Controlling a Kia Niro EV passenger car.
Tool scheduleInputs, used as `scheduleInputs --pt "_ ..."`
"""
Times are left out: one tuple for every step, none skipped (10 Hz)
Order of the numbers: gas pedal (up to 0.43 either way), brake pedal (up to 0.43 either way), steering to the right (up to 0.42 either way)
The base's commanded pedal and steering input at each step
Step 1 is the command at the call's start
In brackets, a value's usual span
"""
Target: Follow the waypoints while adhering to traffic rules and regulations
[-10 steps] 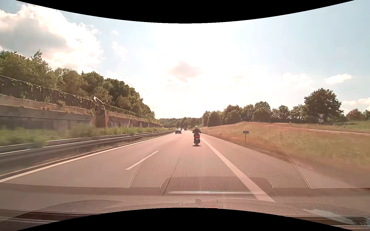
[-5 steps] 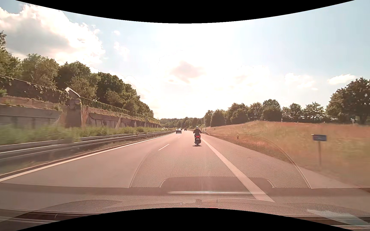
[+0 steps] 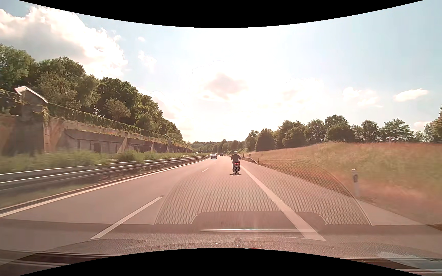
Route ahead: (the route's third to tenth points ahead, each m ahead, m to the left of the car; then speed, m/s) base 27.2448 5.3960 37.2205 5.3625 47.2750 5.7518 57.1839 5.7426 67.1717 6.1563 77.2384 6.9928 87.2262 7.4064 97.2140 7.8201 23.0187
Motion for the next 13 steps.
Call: scheduleInputs --pt "0.248 0.012 -0.003" --pt "0.248 0.012 -0.003" --pt "0.248 0.012 -0.003" --pt "0.26 0.012 -0.003" --pt "0.26 0.012 -0.003" --pt "0.26 0.012 -0.002" --pt "0.268 0.012 -0.003" --pt "0.268 0.012 -0.003" --pt "0.268 0.012 -0.003" --pt "0.28 0.012 -0.003" --pt "0.287 0.012 -0.003" --pt "0.287 0.012 -0.004" --pt "0.287 0.012 -0.005"
